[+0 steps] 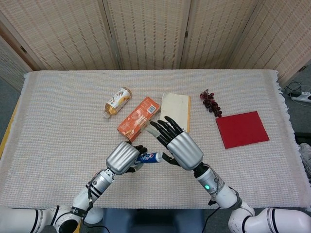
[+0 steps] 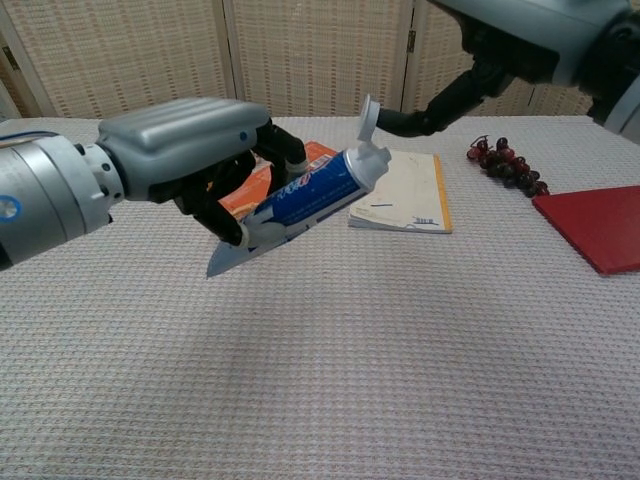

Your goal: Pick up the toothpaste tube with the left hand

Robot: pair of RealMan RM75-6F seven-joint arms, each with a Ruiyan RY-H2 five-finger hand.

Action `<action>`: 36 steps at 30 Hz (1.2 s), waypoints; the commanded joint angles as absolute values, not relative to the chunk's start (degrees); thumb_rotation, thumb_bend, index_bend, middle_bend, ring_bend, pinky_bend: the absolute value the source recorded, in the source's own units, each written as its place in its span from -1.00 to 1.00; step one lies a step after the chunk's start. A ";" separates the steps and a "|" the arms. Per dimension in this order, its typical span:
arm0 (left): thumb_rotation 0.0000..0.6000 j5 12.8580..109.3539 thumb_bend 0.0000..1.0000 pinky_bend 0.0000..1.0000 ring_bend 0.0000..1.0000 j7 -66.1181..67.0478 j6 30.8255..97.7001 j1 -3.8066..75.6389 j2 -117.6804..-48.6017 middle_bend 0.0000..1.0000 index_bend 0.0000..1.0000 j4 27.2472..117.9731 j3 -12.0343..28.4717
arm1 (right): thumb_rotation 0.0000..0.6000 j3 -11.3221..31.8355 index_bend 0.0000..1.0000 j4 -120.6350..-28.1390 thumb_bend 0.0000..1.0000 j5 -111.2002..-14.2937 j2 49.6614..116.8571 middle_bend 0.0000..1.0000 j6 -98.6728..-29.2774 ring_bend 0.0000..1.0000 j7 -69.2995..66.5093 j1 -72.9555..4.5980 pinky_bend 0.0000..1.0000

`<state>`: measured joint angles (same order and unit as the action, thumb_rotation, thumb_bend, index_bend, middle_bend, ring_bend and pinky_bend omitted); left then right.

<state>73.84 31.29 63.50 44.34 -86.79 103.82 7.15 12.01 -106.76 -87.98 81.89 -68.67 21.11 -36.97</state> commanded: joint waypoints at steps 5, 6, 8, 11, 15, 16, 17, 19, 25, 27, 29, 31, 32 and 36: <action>1.00 73.93 0.51 0.27 0.61 31.81 63.99 43.93 -86.75 0.67 0.68 103.49 7.00 | 1.00 11.88 -0.79 -106.50 -0.25 -87.67 82.13 -0.79 -68.79 -0.82 21.63 -37.06 -0.97; 1.00 73.96 0.51 0.27 0.61 31.86 64.07 43.85 -86.73 0.67 0.68 103.32 6.95 | 1.00 11.83 -0.80 -106.59 -0.25 -87.75 81.99 -0.79 -68.97 -0.82 21.51 -36.95 -0.97; 1.00 74.09 0.51 0.27 0.61 32.02 64.40 43.50 -86.71 0.67 0.68 102.22 6.70 | 1.00 11.42 -0.79 -107.00 -0.25 -88.36 80.94 -0.79 -70.08 -0.82 20.89 -36.11 -0.97; 1.00 73.90 0.51 0.25 0.60 32.64 64.60 42.87 -86.75 0.67 0.66 98.58 5.92 | 1.00 10.13 -0.79 -107.99 -0.25 -89.72 77.35 -0.79 -73.59 -0.83 19.79 -33.10 -0.97; 1.00 74.21 0.51 0.24 0.56 33.95 64.37 42.52 -87.93 0.67 0.63 94.42 4.77 | 1.00 9.02 -0.79 -108.30 -0.26 -91.27 73.63 -0.79 -77.18 -0.83 18.26 -30.08 -0.97; 1.00 74.52 0.51 0.24 0.55 34.92 64.37 42.51 -88.61 0.67 0.62 92.91 4.35 | 1.00 8.65 -0.79 -108.17 -0.25 -91.73 72.59 -0.79 -78.26 -0.83 17.67 -29.13 -0.97; 1.00 74.82 0.51 0.23 0.54 35.68 64.50 42.48 -89.28 0.67 0.61 91.70 4.09 | 1.00 8.34 -0.79 -107.97 -0.25 -92.04 71.84 -0.79 -79.04 -0.83 17.17 -28.41 -0.97; 1.00 75.15 0.50 0.22 0.52 37.09 64.61 42.46 -90.85 0.67 0.57 89.20 3.66 | 1.00 7.76 -0.79 -107.36 -0.25 -92.37 70.48 -0.79 -80.38 -0.82 16.15 -27.04 -0.97; 1.00 74.42 0.48 0.19 0.40 41.93 63.56 43.05 -96.07 0.54 0.44 82.36 3.51 | 1.00 6.52 -0.79 -104.85 -0.25 -91.66 67.42 -0.79 -83.24 -0.82 12.45 -23.31 -0.97; 1.00 74.01 0.44 0.17 0.31 43.20 63.36 43.16 -97.30 0.44 0.37 81.21 3.62 | 1.00 6.38 -0.80 -104.18 -0.25 -91.34 66.97 -0.79 -83.61 -0.82 11.29 -22.62 -0.97; 1.00 73.53 0.37 0.16 0.26 44.24 63.21 43.18 -98.65 0.37 0.30 80.06 3.77 | 1.00 6.26 -0.80 -103.39 -0.25 -91.02 66.66 -0.79 -83.76 -0.82 10.18 -22.03 -0.97; 1.00 72.01 0.23 0.14 0.17 46.05 63.10 42.91 -99.74 0.27 0.19 79.52 4.05 | 1.00 6.02 -0.80 -102.63 -0.25 -90.73 66.43 -0.79 -83.58 -0.82 9.39 -21.57 -0.97; 1.00 71.26 0.17 0.13 0.14 47.09 63.04 42.82 -100.02 0.23 0.14 79.60 4.16 | 1.00 5.87 -0.80 -102.38 -0.25 -90.54 66.28 -0.78 -83.37 -0.82 9.09 -21.38 -0.97; 1.00 69.81 0.01 0.08 0.00 49.32 63.95 42.21 -100.83 0.04 -0.13 79.81 4.56 | 1.00 5.70 -0.80 -101.12 -0.25 -89.49 65.95 -0.78 -82.85 -0.83 7.68 -20.61 -0.97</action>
<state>70.37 48.82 63.61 42.53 -100.39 79.81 4.34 5.74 -101.39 -89.72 66.02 -82.96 7.94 -20.82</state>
